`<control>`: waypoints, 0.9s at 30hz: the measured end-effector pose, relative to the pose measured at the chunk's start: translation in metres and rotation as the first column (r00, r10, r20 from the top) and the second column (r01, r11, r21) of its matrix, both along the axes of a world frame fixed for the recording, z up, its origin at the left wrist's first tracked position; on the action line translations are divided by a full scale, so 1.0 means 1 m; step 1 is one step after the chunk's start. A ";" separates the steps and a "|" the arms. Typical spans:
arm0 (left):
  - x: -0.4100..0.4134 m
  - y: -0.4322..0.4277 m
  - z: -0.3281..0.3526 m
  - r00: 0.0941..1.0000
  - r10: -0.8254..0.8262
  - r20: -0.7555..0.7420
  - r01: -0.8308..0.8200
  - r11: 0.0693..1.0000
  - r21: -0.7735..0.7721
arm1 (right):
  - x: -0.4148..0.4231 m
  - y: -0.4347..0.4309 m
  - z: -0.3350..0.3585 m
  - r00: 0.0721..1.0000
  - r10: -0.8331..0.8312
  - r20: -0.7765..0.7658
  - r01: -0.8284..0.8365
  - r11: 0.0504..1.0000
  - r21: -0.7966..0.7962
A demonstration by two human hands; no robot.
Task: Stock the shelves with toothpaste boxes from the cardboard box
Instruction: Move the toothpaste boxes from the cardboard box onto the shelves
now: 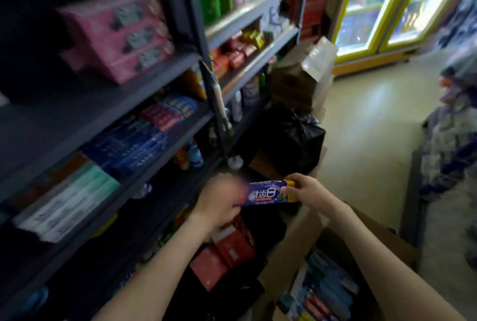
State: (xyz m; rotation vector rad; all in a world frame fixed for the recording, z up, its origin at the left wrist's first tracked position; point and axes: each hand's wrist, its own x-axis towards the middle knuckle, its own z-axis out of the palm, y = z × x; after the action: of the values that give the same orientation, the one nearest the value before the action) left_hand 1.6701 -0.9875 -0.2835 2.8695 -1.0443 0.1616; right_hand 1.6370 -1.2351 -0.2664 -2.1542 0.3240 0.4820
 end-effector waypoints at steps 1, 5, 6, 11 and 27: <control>0.004 0.014 0.012 0.999 0.026 0.021 -0.026 1.000 -0.013 | 0.012 0.014 0.012 0.999 0.032 0.038 -0.031 0.999 -0.023; 0.015 0.070 0.056 0.980 0.158 0.117 -0.152 0.987 -0.060 | 0.057 0.069 0.058 0.974 0.167 0.155 -0.156 0.984 -0.082; 0.016 0.081 0.063 0.972 0.197 0.129 -0.190 0.979 -0.070 | 0.064 0.080 0.068 0.967 0.191 0.170 -0.177 0.980 -0.096; 0.007 0.149 0.098 0.900 0.374 0.225 -0.362 0.927 -0.095 | 0.096 0.155 0.107 0.894 0.348 0.284 -0.313 0.936 -0.163; -0.017 0.297 0.143 0.694 0.675 0.249 -0.653 0.737 -0.178 | 0.140 0.322 0.151 0.727 0.492 0.480 -0.485 0.862 -0.148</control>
State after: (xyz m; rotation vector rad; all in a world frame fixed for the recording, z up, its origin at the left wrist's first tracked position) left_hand 1.6531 -0.6906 -0.1407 3.0587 0.0639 0.6807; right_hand 1.7769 -0.9130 -0.1158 -2.2741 -0.5601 0.1774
